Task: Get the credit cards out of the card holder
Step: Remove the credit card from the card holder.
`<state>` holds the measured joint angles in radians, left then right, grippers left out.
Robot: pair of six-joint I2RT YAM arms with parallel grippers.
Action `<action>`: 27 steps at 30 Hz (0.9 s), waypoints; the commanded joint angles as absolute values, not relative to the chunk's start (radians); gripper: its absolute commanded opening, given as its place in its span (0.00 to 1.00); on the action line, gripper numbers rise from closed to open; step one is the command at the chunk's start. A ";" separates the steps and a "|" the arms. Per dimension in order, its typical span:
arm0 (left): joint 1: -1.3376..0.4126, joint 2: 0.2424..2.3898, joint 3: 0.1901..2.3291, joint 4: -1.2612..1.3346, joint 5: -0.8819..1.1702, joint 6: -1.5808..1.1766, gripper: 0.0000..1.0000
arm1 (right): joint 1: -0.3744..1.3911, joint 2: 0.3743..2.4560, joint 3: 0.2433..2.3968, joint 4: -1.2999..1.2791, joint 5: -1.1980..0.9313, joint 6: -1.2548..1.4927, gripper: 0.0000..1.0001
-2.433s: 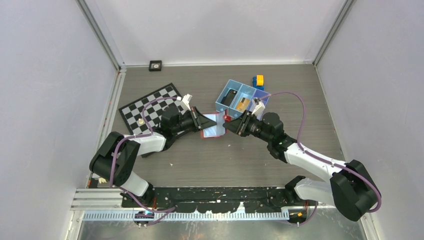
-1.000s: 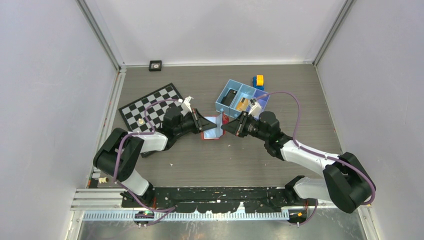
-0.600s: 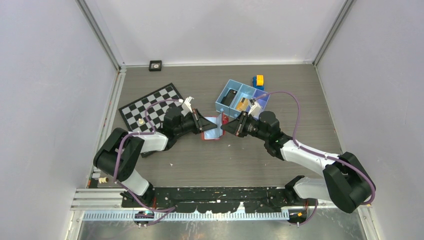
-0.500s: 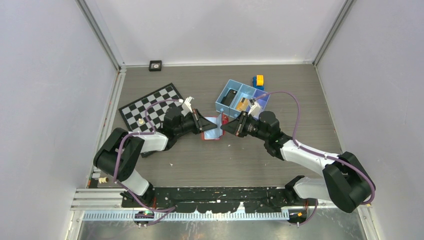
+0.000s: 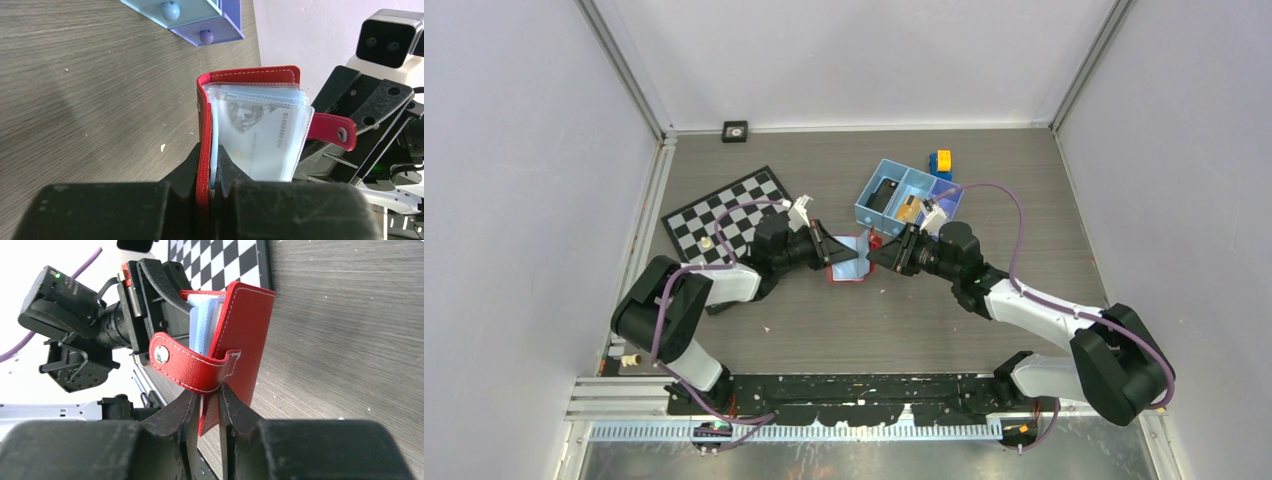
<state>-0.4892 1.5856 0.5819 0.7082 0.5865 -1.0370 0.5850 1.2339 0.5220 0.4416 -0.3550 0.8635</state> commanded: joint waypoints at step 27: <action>-0.500 1.477 0.645 0.537 0.523 -0.934 0.00 | 0.588 1.238 0.568 0.425 -0.343 0.848 0.38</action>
